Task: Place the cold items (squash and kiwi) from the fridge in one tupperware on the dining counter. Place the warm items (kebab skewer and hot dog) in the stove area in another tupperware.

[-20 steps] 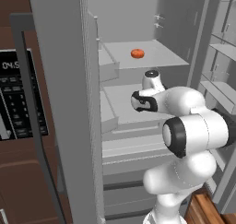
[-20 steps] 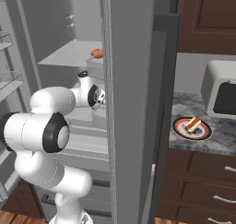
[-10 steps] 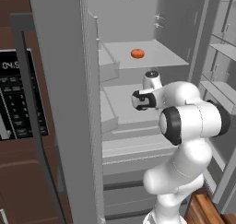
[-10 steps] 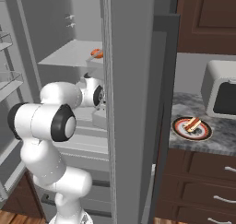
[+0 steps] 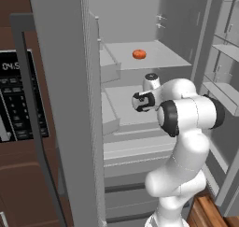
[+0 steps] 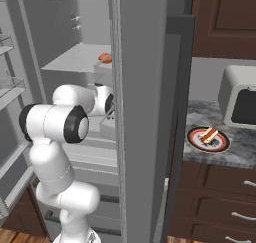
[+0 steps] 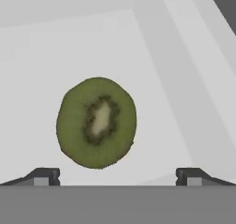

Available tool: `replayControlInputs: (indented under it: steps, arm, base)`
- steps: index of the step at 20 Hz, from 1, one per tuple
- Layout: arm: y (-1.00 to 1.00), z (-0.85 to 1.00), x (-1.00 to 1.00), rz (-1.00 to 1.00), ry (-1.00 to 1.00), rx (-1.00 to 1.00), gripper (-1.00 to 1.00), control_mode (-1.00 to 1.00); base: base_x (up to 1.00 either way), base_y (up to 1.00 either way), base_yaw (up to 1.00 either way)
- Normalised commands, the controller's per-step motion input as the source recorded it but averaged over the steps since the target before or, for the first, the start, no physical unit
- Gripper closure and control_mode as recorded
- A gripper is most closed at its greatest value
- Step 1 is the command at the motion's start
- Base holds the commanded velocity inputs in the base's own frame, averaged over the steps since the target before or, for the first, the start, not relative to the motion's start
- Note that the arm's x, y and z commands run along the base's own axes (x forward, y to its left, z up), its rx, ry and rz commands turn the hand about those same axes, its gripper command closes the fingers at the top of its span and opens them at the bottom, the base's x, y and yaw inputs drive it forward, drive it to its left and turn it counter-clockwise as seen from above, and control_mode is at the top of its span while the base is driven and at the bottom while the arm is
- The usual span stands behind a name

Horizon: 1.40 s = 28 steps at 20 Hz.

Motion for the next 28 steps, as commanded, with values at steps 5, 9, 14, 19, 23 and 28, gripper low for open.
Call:
replayControlInputs:
  steps: [5,9,14,19,23,28]
  arm:
    - [0.00,-0.13,0.34,0.00,0.00,0.00,-1.00,-1.00]
    - [0.00,-0.14,0.33,0.00,0.00,0.00,-1.00,-1.00]
    - [0.00,-0.22,0.12,0.02,0.00,0.00,1.00,-1.00]
    - [0.02,-0.18,-0.04,0.01,-0.03,0.00,1.00,-1.00]
    - [0.11,-0.05,-0.77,0.07,-0.21,-0.01,1.00,-1.00]
    - [0.26,0.15,-0.78,0.01,-0.11,-0.05,1.00,-1.00]
  base:
    - [0.00,0.00,0.00]
    - [0.00,0.00,0.00]
    - [0.00,0.00,0.00]
    - [0.00,0.00,0.00]
    - [0.00,0.00,0.00]
    - [0.00,0.00,0.00]
